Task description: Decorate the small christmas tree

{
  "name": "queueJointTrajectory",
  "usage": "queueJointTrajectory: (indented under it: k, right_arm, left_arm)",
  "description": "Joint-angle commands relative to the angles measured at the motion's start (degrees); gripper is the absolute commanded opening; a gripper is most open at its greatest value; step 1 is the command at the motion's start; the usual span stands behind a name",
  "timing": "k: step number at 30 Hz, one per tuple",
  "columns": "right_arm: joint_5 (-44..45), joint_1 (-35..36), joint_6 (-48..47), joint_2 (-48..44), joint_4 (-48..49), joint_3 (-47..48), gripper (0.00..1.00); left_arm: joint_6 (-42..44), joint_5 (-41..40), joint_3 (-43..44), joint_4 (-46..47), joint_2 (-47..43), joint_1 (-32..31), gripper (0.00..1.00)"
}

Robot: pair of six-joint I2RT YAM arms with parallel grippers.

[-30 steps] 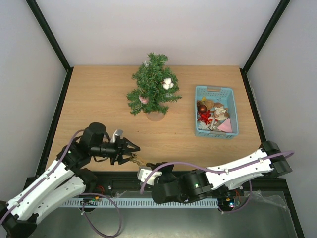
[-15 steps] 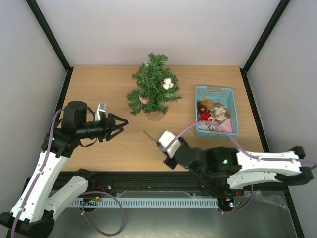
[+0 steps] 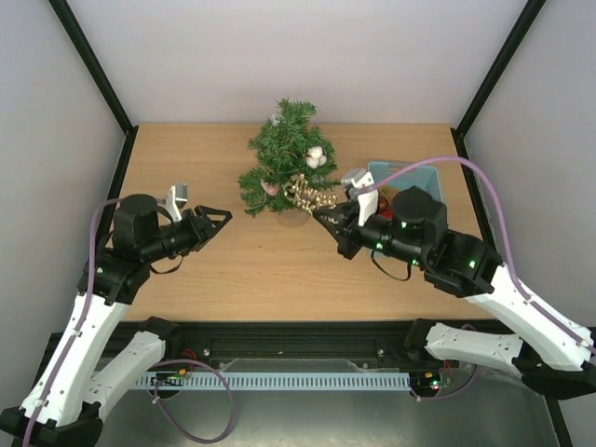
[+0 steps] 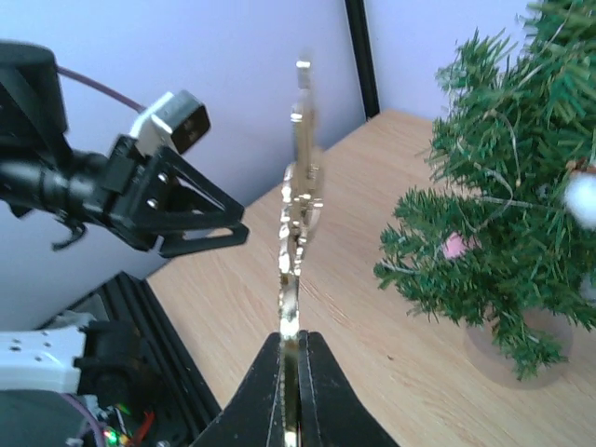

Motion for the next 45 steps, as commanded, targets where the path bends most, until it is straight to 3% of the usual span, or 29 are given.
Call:
queueJointTrajectory:
  k: [1,5,9,13,19,26,34,40,45]
  right_arm:
    - [-15.87,-7.97,2.66,2.25,0.36,4.75,0.01]
    - [-22.51,-15.93,1.62,6.24,0.42,8.91,0.01]
    - [-27.75,-25.4,0.58,10.54,1.04,12.41,0.01]
    - [-31.67,-31.35,0.53,13.16,3.51,14.29,0.01]
    - [-34.74,-37.43,1.0,18.39,6.27,19.94,0.01]
    - [-33.75,-41.77,2.53,19.66,6.37,22.49,0.01]
    - [-28.5,-41.84,4.5,11.02,5.67,13.46,0.01]
    - [-27.17,-41.84,5.61,6.72,4.63,8.26,0.01]
    - [-27.29,-41.84,6.04,5.29,4.52,6.44,0.01]
  left_arm:
    - [4.51,-4.35,2.93,4.39,3.04,0.71,0.5]
    - [7.72,-3.48,6.11,5.24,6.64,1.97,0.5]
    - [8.5,2.38,8.05,9.07,10.05,5.33,0.5]
    - [8.58,7.26,11.56,12.06,13.44,9.15,0.52]
    - [9.14,7.2,15.16,14.76,17.92,9.78,0.54]
    - [7.79,5.98,8.63,17.65,18.29,10.16,0.53]
    - [6.5,4.53,-3.79,16.68,11.87,10.25,0.59]
    - [2.11,5.69,-13.63,25.08,11.32,10.16,0.6]
    - [-0.78,5.08,-16.94,31.53,14.02,9.67,0.61]
